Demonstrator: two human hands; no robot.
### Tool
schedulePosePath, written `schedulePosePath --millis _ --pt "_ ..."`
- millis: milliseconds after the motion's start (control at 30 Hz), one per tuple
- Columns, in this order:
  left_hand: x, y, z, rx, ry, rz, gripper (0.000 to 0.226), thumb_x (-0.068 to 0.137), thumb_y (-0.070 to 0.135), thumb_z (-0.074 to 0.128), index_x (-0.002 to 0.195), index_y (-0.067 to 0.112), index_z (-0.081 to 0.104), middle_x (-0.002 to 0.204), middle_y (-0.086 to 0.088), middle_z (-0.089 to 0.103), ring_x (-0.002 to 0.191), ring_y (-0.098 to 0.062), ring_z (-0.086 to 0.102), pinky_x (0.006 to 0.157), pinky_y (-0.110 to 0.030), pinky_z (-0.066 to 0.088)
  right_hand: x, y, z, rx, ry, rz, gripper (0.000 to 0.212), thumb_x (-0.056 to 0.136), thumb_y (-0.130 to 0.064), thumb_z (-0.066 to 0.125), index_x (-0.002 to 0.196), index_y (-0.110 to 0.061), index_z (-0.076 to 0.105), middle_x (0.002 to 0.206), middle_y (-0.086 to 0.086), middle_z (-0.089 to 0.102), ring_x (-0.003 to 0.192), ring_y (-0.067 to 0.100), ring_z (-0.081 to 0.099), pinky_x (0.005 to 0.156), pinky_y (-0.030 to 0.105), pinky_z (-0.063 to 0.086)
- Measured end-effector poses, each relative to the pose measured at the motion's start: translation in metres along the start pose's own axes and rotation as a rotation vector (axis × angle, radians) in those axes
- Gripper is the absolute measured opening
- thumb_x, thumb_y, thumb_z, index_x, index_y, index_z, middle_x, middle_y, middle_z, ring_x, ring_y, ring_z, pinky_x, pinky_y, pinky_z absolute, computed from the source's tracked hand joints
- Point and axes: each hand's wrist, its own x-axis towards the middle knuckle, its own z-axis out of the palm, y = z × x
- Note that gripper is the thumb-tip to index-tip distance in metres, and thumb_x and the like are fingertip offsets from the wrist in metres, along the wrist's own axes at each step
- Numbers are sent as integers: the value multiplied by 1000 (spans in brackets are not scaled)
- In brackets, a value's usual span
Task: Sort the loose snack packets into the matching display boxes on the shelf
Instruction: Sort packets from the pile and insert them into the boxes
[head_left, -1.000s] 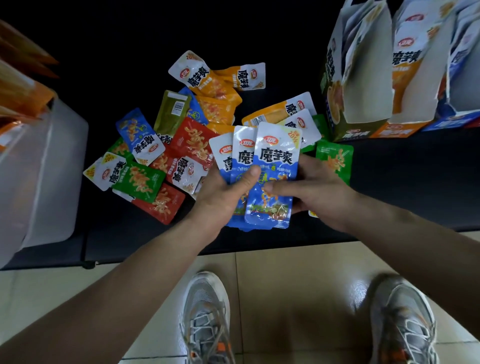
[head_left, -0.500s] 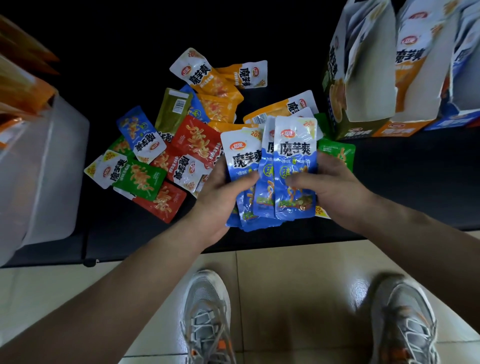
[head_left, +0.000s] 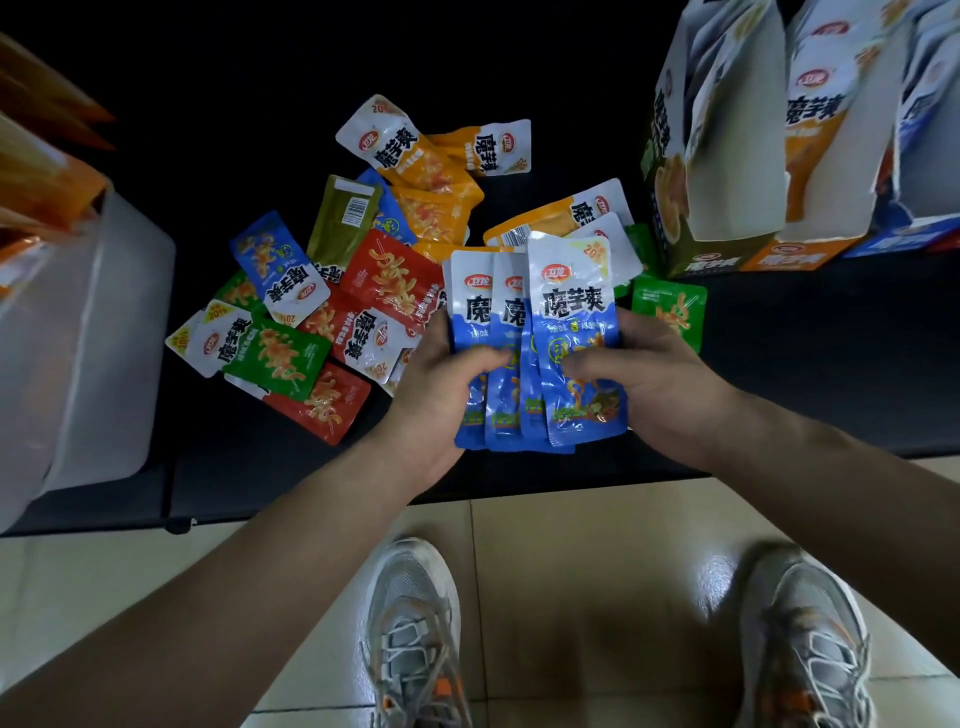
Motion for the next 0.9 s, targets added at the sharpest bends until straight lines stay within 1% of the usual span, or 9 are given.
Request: schedulePosePath --millis 133,200,300,333,433,567,700,800,900 --pt "-1 2 2 122 31 54 65 76 8 71 137 13 51 124 -12 70 114 -33 68 99 -59 52 -1 -1 -2 77 -7 39 30 87 9 60 115 2 67 115 25 69 107 42 67 95 60 52" --pt "-1 3 1 87 57 33 57 81 6 72 134 14 54 122 -11 71 111 -32 69 97 -61 52 0 -1 -2 93 22 41 26 88 7 61 112 2 68 114 24 70 106 43 67 93 61 52" --pt "0 8 -2 -77 83 -62 38 96 5 53 131 14 60 124 -14 70 107 -35 69 99 -64 49 2 0 -5 111 83 36 20 88 6 62 102 -5 70 98 17 75 93 38 72 87 58 56" --pt "1 9 -4 -81 105 -68 35 97 4 51 130 14 61 121 -14 71 104 -35 69 98 -65 49 3 0 -7 122 90 37 21 88 6 61 104 -5 70 97 16 75 91 37 73 85 56 56" --pt "3 8 -6 109 125 28 36 95 0 60 129 12 57 116 -10 73 105 -32 71 92 -60 55 3 -1 -8 141 65 24 30 90 5 60 117 -3 66 108 17 74 97 38 72 87 57 57" --pt "1 2 -2 203 108 74 42 93 1 66 131 15 54 120 -7 73 109 -26 71 96 -53 55 1 1 -4 152 -18 -2 41 92 5 58 132 -6 57 120 15 71 106 35 70 89 52 58" --pt "1 3 -2 41 141 6 32 99 8 56 130 13 60 114 -9 74 103 -32 71 91 -51 56 4 2 -7 61 18 -46 46 84 -3 70 129 -10 60 118 14 72 108 34 69 97 57 52" --pt "4 1 -6 212 156 107 32 97 7 62 127 16 59 117 -5 74 110 -27 70 100 -55 52 4 1 -9 107 49 -44 41 88 3 64 127 -11 62 113 12 73 106 33 70 97 60 51" --pt "5 -3 -7 291 151 140 39 92 12 70 129 17 57 119 -3 73 113 -23 69 102 -54 51 -1 -1 -7 150 -7 -29 40 90 5 60 128 -7 62 119 17 70 109 35 68 94 57 54"
